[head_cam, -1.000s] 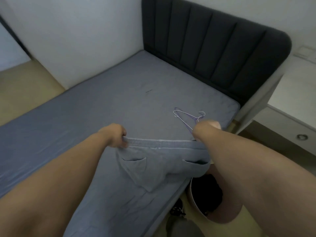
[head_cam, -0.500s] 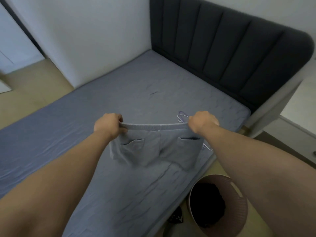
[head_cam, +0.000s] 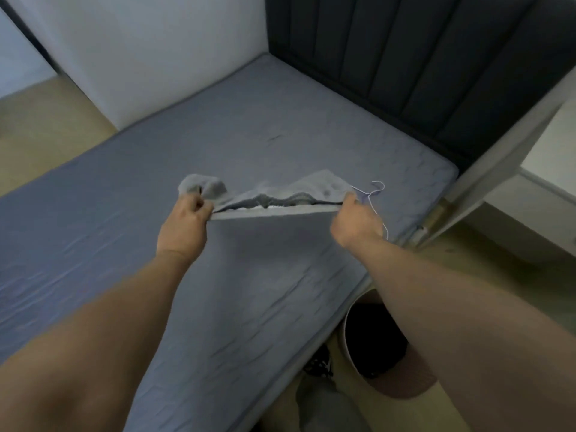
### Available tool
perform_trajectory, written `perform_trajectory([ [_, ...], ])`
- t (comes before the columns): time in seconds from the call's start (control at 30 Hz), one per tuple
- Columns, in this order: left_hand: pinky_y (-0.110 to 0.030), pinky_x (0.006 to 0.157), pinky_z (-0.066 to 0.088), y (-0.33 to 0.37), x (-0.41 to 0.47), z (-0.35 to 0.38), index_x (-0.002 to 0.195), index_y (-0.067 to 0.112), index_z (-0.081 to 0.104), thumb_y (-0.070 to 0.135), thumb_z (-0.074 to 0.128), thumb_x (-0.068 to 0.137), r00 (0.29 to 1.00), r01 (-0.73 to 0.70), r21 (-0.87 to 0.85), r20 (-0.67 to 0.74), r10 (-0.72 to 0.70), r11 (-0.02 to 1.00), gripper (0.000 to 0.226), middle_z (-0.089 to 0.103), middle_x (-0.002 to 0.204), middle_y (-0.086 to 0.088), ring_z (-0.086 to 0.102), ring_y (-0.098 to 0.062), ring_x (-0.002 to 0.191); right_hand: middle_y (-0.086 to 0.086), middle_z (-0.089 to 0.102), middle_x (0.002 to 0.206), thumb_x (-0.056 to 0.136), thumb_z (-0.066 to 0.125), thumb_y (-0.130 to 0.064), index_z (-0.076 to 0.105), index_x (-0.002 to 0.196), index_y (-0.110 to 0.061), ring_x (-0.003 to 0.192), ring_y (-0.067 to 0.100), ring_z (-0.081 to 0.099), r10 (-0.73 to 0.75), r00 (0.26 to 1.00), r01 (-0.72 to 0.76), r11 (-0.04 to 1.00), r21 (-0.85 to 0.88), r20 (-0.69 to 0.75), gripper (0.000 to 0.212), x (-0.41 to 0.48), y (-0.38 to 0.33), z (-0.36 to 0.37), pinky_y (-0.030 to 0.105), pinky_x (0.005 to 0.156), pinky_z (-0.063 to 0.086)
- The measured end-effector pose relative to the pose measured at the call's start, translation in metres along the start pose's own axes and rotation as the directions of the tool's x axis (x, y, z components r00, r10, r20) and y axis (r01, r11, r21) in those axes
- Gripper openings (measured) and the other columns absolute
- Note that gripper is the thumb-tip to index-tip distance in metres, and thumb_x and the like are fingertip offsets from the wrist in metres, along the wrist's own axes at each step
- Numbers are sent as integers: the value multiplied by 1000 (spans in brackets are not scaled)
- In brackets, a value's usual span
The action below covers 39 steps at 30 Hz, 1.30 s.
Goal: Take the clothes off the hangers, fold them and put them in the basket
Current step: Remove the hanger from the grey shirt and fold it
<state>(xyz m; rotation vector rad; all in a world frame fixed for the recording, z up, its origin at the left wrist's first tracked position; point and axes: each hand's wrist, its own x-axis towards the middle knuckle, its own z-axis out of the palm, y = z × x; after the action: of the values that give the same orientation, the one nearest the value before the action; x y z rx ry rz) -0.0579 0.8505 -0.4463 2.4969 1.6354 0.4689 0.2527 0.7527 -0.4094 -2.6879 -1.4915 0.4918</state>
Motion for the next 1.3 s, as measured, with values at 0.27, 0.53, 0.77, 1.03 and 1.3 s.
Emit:
perform_trajectory([
  [0.27,-43,91,51,-84,-162,226,131,10,61,0,60,89,899,84,110,420,-123,990,43,50,133,-15,52,-35,121,15,53,130,95,45,-22,25,142,-12,116,34,52,36,936,-79,991,108,350,52,-19,45,281,43,95,46],
  [0.53,-42,102,44,-110,-262,342,140,13,51,12,47,98,735,123,202,639,-226,972,42,46,138,-14,45,-34,126,13,48,138,93,47,-27,6,153,-26,118,34,53,162,797,-260,962,88,582,73,-71,89,445,42,98,46],
  [0.77,-39,95,46,-110,-286,343,128,9,57,13,50,95,696,105,238,676,-243,965,35,50,132,-13,46,-32,121,9,62,121,91,61,-17,54,123,-14,103,26,57,532,724,-686,488,540,439,34,-92,77,473,27,85,42],
  [1.03,-39,91,42,-98,-265,359,109,14,68,50,36,101,605,261,281,698,-383,923,49,62,118,-11,54,-30,113,18,63,124,87,68,-42,60,120,-6,108,35,63,645,689,-725,623,294,330,50,-53,71,473,35,78,49],
  [1.3,-42,89,41,-42,-221,386,122,20,46,62,50,89,803,-139,207,596,-12,968,53,52,120,-5,52,-27,111,25,59,122,102,40,-29,48,120,-5,107,42,59,621,734,-679,658,326,276,31,-71,85,505,42,81,45],
])
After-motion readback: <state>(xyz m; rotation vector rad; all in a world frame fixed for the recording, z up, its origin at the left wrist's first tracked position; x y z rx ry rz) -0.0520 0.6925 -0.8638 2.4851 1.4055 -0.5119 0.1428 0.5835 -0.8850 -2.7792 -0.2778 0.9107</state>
